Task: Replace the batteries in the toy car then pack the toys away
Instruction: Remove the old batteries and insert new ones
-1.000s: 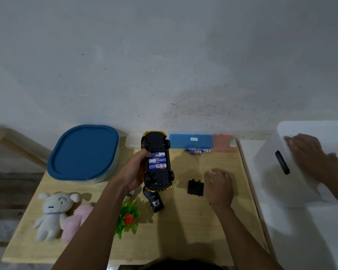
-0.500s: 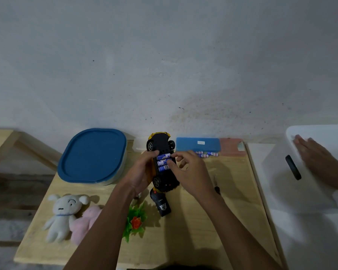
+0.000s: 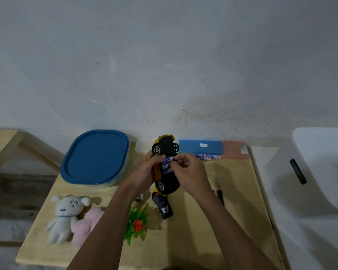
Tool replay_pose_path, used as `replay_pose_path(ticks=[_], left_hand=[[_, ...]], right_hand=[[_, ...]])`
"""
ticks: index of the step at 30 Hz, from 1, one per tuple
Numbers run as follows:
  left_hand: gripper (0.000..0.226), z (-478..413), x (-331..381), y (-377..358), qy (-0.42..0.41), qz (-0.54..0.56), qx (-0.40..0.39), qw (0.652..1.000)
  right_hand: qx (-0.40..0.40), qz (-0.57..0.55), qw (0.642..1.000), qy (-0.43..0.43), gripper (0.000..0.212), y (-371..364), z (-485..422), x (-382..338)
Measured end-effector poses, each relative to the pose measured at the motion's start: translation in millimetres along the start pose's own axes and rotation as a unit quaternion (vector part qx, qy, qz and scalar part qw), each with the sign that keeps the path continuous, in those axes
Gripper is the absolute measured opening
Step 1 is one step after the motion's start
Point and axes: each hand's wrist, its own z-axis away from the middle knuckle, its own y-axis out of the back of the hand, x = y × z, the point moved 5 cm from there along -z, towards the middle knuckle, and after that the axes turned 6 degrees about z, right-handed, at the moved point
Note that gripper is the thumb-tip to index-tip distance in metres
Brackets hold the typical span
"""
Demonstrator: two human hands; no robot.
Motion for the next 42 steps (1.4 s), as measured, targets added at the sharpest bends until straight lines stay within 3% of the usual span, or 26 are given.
replay_pose_path(ticks=[8,22,25,29,31,36,42], left_hand=[[0.063,2.7,4.2,-6.8,-0.001,0.018,-0.001,1.0],[0.062,1.5,10.0,-13.2,-0.013,-0.004,0.01,1.0],[0.065,2.5,10.3,-14.1,-0.01,0.018,0.013,1.0],[0.039,6.3,12.5,-17.4,0.007,0.057,0.0,0.998],[0.037,8.2,12.9,-15.5,0.016,0.068,0.002,0.998],[0.042,10.2,13.6,-11.5,0.022,0.101,0.011,0.995],[0.041,10.9,14.5,-13.3,0.02,0.097,0.004,0.995]], right_hand=[[-0.019,-0.072,0.997,-0.033,0.016,-0.4,0.3,-0.9],[0.066,-0.112,0.989,-0.063,0.027,7.4,6.1,-6.8],[0.075,-0.191,0.976,-0.08,0.02,9.1,10.2,-12.8],[0.055,-0.274,0.958,-0.061,0.026,16.1,14.0,-23.8],[0.03,-0.317,0.946,-0.065,0.025,20.8,12.0,-26.5],[-0.025,-0.498,0.862,-0.095,0.028,31.2,5.4,-27.1],[-0.052,-0.496,0.863,-0.083,0.02,29.0,-0.9,-28.7]])
